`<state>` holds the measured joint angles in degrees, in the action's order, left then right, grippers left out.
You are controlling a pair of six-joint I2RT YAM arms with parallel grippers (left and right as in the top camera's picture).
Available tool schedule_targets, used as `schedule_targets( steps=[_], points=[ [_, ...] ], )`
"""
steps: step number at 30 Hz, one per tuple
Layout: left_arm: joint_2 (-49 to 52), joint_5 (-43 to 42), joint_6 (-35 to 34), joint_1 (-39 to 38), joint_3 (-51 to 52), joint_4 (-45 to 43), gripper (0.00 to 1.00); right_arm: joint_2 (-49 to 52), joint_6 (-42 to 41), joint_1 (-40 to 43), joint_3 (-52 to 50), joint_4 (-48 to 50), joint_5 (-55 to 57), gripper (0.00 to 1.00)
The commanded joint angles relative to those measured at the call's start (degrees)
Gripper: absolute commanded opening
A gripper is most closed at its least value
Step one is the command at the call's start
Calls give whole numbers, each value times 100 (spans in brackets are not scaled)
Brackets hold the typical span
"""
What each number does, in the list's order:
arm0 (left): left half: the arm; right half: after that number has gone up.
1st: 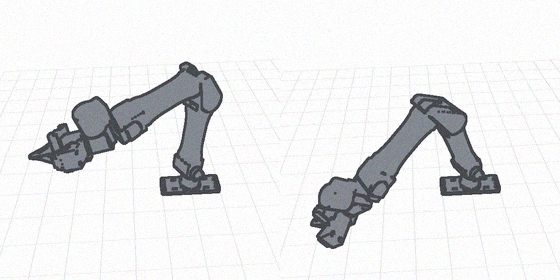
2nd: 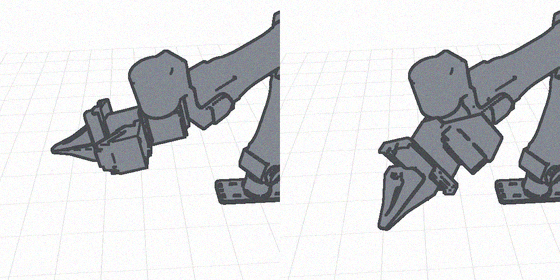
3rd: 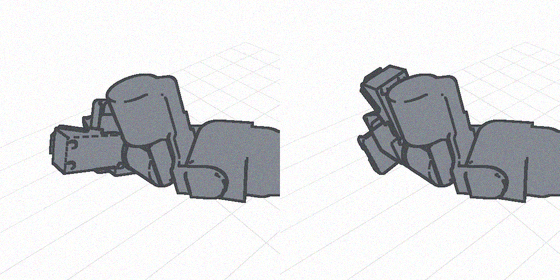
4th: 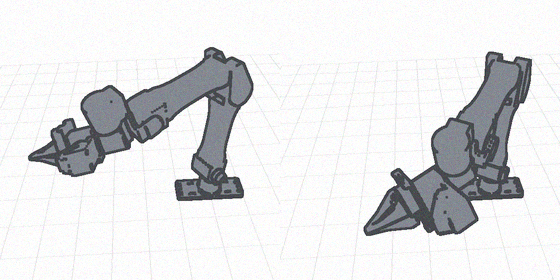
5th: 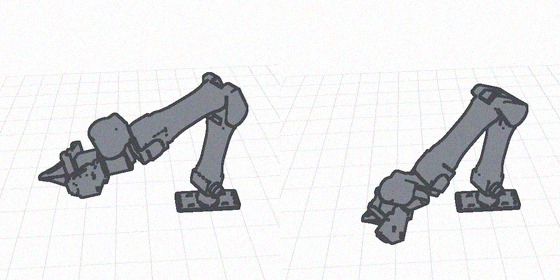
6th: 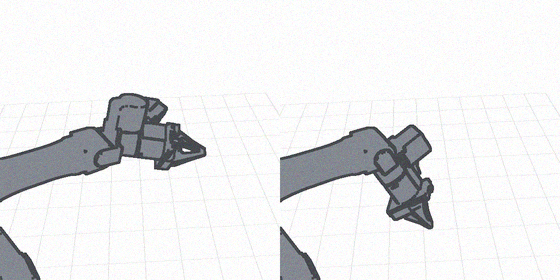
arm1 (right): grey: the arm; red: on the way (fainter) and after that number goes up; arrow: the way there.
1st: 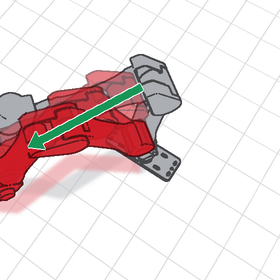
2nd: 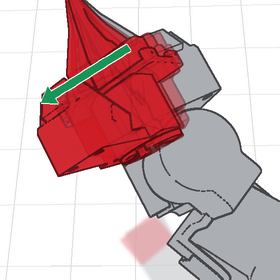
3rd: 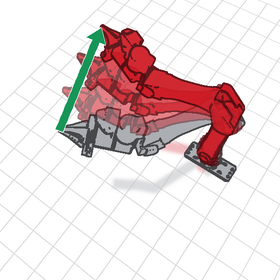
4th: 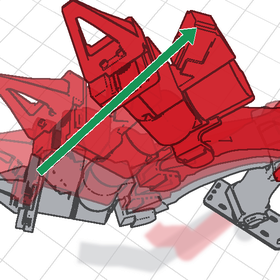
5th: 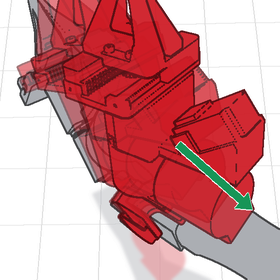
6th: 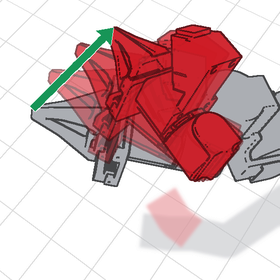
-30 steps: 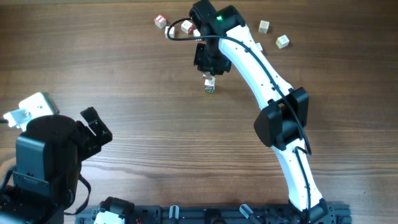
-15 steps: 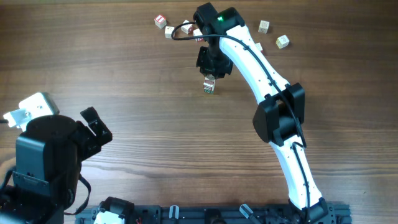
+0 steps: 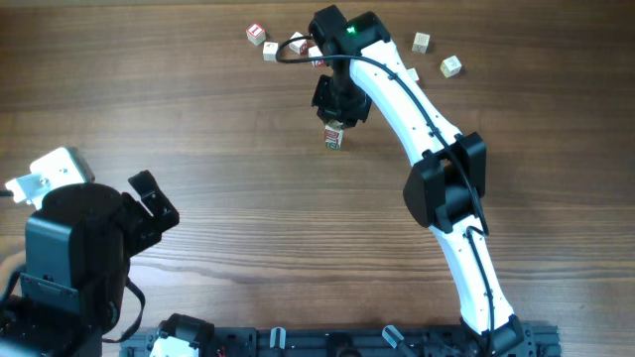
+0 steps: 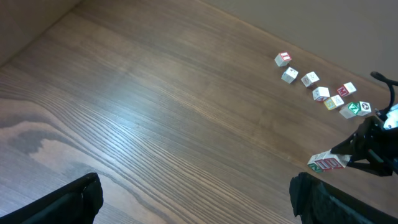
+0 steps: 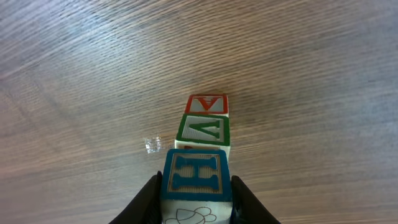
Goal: Form a tower
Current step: 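Lower the H block onto the top of the stack, then open the right gripper to release the H block on the stack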
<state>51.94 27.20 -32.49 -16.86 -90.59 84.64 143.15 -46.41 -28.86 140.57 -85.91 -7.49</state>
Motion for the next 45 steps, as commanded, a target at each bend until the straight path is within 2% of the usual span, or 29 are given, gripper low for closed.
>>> schedule_targets(
  steps=[1, 8, 22, 32, 45],
  points=[
    [2, 76, -98, 26, -4, -11, 100, 63, -531, 7, -66, -20, 39, 5],
    [2, 74, -98, 26, -4, -11, 100, 63, -612, 7, -66, -31, 326, 5],
    [2, 76, -98, 26, -4, -11, 100, 61, -629, -15, -66, -131, 144, 5],
    [2, 74, -98, 26, -4, -11, 100, 61, -929, -15, -66, -15, 142, 5],
    [2, 76, -98, 26, -4, -13, 100, 61, -603, -111, -66, -26, 286, 5]
  ],
)
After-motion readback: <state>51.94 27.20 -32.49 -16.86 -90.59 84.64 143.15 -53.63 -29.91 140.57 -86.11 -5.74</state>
